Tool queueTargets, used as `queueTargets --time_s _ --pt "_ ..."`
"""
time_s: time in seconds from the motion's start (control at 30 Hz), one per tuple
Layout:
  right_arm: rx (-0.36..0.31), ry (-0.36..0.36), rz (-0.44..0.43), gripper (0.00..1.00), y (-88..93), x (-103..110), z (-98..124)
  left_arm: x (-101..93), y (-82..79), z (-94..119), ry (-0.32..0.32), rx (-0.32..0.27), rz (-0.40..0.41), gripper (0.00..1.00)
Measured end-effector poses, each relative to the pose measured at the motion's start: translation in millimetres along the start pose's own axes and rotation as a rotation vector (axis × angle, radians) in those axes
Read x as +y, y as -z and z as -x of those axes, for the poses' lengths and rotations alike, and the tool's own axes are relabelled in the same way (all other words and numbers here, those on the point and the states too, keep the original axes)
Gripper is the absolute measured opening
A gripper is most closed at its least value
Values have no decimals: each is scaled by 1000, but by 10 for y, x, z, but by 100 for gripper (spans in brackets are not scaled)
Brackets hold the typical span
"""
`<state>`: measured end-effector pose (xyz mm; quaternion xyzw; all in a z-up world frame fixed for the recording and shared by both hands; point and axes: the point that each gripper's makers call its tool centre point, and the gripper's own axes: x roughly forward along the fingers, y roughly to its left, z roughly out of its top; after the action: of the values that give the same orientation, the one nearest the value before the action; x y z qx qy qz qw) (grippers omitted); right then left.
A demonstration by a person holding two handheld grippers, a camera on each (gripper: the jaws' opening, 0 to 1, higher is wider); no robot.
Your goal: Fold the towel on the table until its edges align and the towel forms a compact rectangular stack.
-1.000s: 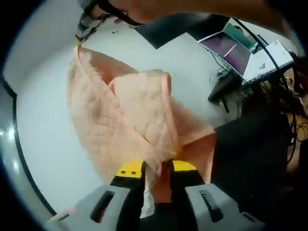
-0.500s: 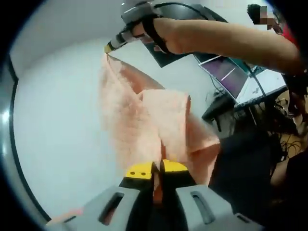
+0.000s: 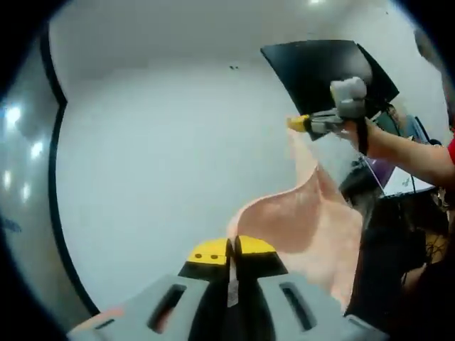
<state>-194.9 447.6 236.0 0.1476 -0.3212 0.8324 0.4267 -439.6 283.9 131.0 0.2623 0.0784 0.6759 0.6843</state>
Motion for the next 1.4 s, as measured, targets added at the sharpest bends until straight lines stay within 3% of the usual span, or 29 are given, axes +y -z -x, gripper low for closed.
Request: queueTargets --time_s 0.1,0.17,0.23,0.3,0.4,0.47,0.57,0.7,0.83,0.9,1.0,1.07,1.2,1.27,1.33,1.4 --pt "-2 -3 -113 0 -114 -64 179 308 -337 140 -32 -10 -39 1" --pt "-5 -5 -165 0 -243 -26 323 424 -664 317 -33 -44 -50 1" --pt "-18 -6 -151 0 -375 49 444 478 -921 482 -30 -78 -59 1" --pt "-29 -8 -128 0 -589 153 583 555 -1082 635 -43 -93 -69 1" --pt "-73 -10 -76 0 -817 270 630 865 -1126 800 -155 -71 -136 1" --pt "-61 -46 -20 0 -804 452 541 1063 -988 807 -193 -31 -155 1" --pt "-1 -134 -1 0 -551 826 338 1304 -605 741 -186 39 -86 1" --pt "112 -246 -30 0 25 1333 23 1521 126 641 -195 175 -40 1" --pt "232 -367 -41 0 778 1929 -326 1639 1040 557 -191 337 -2 1" --pt "302 -445 -75 0 1154 2272 -542 1819 1505 499 -209 411 23 1" --pt "382 -541 -104 0 1636 2758 -757 2014 2098 475 -256 503 10 1" --pt "419 -576 -89 0 1894 3020 -847 2102 2503 429 -259 553 43 1" --pt "479 -608 -82 0 2285 3423 -994 2103 3097 363 -249 594 94 1" --pt "495 -616 -34 0 2476 3540 -1027 2143 3419 255 -242 610 99 1" --pt "529 -618 -37 3 2699 3641 -1002 2084 3606 258 -239 616 85 1" --pt "617 -628 -123 14 2934 3712 -920 2048 3757 160 -226 568 143 1"
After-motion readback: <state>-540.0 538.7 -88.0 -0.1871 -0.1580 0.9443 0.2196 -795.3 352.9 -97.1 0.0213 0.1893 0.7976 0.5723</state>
